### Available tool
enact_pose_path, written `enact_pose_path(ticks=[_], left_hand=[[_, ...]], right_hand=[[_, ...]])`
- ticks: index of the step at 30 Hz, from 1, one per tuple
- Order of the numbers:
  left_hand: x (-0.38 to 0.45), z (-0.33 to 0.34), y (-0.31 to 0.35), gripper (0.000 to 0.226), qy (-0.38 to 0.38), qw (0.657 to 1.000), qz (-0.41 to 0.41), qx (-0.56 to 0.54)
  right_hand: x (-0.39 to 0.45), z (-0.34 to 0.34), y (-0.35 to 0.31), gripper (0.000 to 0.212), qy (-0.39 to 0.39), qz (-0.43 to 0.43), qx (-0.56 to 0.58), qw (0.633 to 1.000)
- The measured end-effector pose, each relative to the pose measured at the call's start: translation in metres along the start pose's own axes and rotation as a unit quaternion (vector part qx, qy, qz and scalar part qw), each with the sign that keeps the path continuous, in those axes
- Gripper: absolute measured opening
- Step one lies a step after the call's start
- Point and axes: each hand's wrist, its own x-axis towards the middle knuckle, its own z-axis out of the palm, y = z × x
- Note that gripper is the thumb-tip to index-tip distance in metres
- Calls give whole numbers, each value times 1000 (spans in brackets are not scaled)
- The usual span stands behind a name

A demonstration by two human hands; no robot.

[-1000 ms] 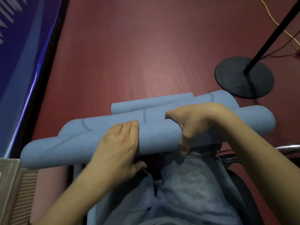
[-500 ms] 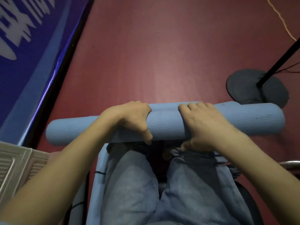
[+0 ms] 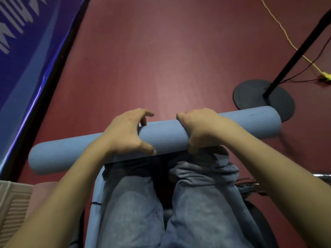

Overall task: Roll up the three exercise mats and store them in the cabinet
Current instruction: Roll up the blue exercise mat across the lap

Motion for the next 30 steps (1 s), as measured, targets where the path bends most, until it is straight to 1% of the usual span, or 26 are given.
enact_pose_path(ticks=[1,2,3,4,6,9,12,15,17,19,23,26,28,30], left_hand=[[-3,-1,-2,85,10,1000,20,22],[-5,-3,-3,74,13,998,39,50],[-7,-5,-4,71,10,995,53,79],[-8,-8,-4,75,1,992,59,113],[-5,-9,-2,90,-34,979,48,196],[2,4,3,102,-59,955,-4,292],[10,12,3,96,-48,946,-18,321],[23,4,3,79,-59,952,-4,300],[34,-5,3,76,-102,964,-20,246],[49,-14,3,74,-158,967,-50,193],[73,-27,1,69,-244,957,-82,134],[79,-28,-1,64,-263,954,-90,110],[78,-23,-3,65,-247,959,-86,106],[74,-15,-6,73,-219,966,-88,103]], right_hand=[[3,-7,2,72,-37,4,18,999],[6,-14,4,72,-73,4,39,997],[11,-20,6,74,-106,-1,54,993],[17,-24,6,76,-132,-7,61,989],[29,-29,4,81,-164,-18,60,984],[40,-29,3,84,-177,-22,57,982],[35,-24,8,85,-140,-9,71,988],[24,-13,11,90,-55,15,91,994],[21,-5,12,94,14,26,76,997],[22,1,14,93,59,30,59,996],[26,7,13,76,118,38,30,992],[31,14,12,73,142,40,19,989],[32,12,15,72,127,41,18,991],[33,3,17,72,91,49,30,994]])
